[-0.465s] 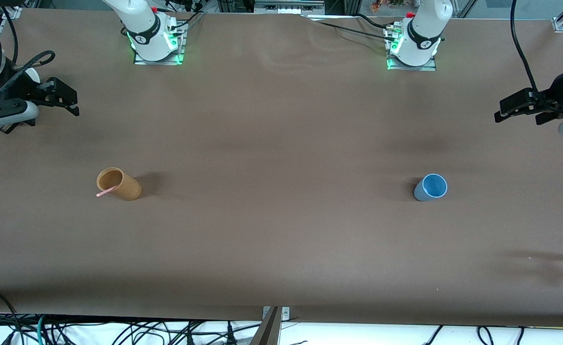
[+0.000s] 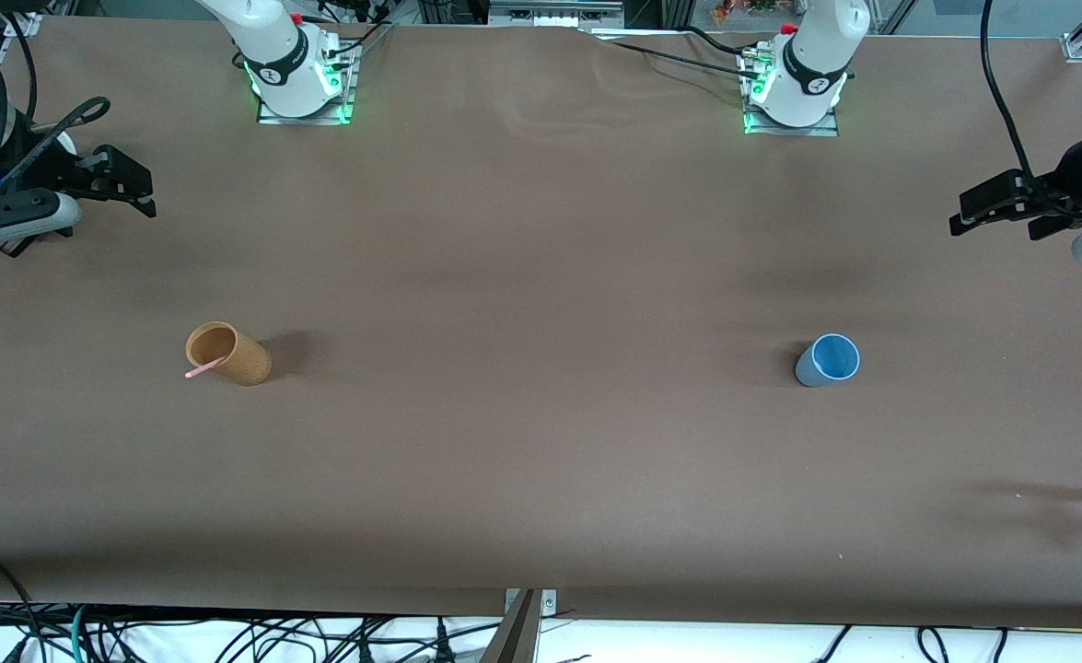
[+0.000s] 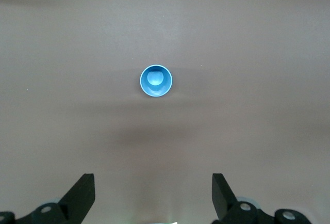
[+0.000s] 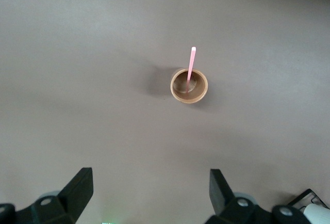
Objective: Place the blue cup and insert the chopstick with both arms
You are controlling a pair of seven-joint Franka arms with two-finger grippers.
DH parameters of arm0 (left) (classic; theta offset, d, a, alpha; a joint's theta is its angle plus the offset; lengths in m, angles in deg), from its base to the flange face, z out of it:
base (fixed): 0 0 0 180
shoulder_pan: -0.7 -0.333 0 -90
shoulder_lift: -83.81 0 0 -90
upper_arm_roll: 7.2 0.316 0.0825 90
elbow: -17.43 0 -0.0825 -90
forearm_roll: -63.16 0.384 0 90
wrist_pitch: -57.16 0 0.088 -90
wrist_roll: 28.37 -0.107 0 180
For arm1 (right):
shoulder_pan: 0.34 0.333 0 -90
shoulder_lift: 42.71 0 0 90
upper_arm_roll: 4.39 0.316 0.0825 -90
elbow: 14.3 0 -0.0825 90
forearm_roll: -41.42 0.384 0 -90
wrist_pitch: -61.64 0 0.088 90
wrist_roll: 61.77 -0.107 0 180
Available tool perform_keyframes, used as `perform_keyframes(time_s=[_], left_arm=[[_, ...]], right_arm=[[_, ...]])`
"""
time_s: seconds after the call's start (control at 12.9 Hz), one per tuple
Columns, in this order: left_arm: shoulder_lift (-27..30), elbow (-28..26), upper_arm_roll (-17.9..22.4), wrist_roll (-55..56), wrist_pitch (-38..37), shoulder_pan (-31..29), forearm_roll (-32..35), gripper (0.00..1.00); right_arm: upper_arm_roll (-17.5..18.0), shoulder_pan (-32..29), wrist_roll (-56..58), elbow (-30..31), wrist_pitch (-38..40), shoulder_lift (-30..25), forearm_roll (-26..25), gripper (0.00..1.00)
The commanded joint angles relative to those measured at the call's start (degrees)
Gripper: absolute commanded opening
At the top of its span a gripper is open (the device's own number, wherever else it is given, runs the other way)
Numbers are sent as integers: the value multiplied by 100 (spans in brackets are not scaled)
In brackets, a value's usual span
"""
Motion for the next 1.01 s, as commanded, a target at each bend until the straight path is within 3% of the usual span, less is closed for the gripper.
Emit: perform_keyframes(time_s=[0.0, 0.93], left_arm=[[67, -82, -3, -97, 66, -25, 45, 100], [58, -82, -11, -97, 75, 36, 45, 100]], right_arm=[[2, 16, -6, -138, 138, 28, 34, 100], [2, 16, 46, -112, 95, 116, 43, 100]])
